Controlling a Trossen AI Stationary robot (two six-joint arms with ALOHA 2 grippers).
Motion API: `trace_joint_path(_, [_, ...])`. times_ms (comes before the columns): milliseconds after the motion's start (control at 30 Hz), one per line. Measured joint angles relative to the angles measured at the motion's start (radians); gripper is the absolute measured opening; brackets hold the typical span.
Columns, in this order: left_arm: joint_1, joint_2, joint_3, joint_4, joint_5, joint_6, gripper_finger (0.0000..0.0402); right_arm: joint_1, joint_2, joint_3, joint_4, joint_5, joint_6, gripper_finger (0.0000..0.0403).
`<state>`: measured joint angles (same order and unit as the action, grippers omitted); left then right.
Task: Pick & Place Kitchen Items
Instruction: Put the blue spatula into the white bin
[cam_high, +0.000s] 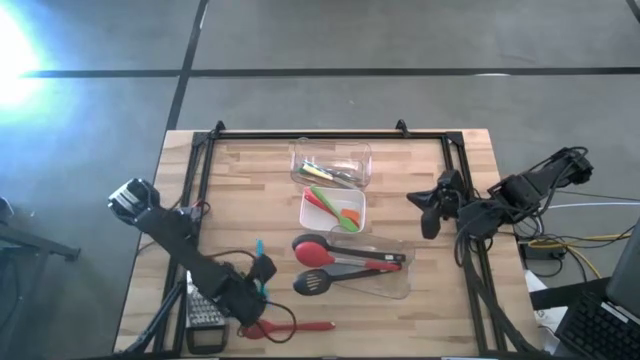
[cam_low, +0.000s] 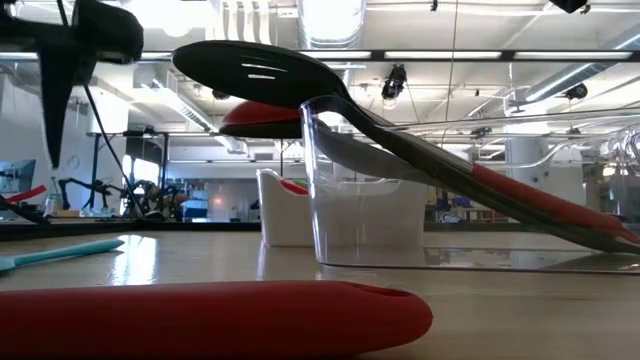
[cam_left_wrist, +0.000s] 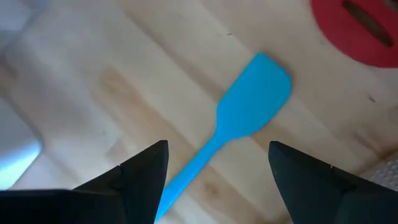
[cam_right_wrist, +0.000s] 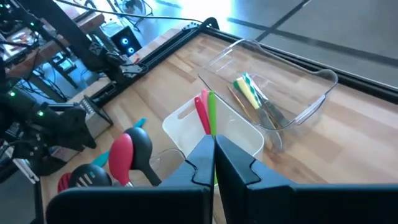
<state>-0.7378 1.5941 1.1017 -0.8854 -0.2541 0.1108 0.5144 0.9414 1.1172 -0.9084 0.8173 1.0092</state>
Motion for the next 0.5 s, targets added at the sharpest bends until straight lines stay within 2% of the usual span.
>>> trace_joint_path(500, [0.026, 0.098, 0.016, 0.058, 0.120, 0.113, 0.0280, 0.000, 0.010, -0.005, 0.000, -0.003, -0.009, 0.0009])
